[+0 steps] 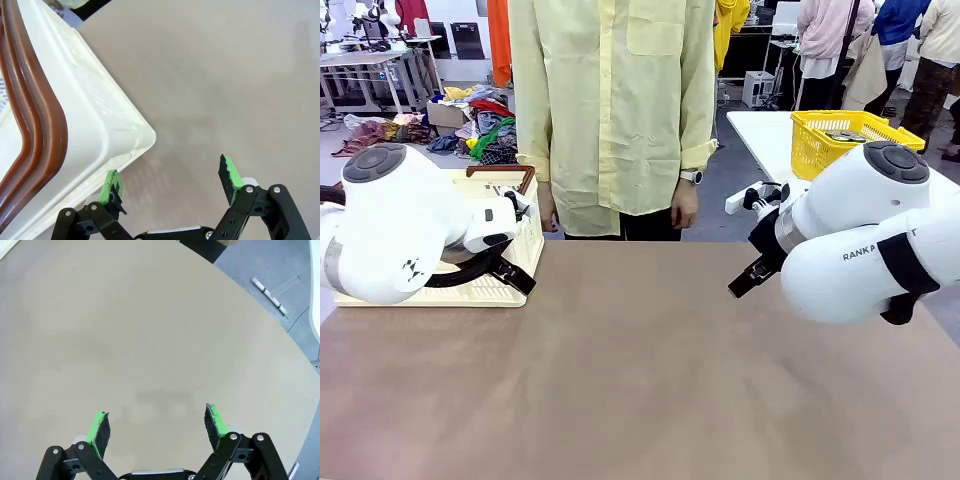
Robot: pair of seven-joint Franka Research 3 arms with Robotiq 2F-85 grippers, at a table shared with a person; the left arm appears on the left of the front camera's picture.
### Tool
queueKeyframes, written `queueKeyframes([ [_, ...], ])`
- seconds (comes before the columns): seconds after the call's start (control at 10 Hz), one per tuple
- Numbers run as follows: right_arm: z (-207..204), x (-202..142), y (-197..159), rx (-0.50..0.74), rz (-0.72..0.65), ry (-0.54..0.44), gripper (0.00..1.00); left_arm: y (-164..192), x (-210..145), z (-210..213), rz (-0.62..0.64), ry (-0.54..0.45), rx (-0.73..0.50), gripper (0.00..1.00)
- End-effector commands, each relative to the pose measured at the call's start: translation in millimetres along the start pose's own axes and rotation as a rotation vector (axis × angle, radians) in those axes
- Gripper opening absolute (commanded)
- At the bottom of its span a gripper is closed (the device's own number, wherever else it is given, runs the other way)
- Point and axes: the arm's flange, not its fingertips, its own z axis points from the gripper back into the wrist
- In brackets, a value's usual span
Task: Place the drinks into the Shopping basket.
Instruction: Pick up one drink and place it into the Shopping basket.
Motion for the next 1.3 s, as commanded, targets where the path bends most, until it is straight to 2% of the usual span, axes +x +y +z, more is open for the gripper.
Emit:
queueKeyframes([
  [0.0, 0.0, 0.0, 0.0, 0.0, 0.0, 0.0, 1.0, 0.2, 0.7, 0.5, 0.0, -0.003, 0.001, 1.0],
  [1.2, 0.0, 0.0, 0.0, 0.0, 0.0, 0.0, 1.0, 0.2, 0.7, 0.5, 0.0, -0.003, 0.001, 1.0],
])
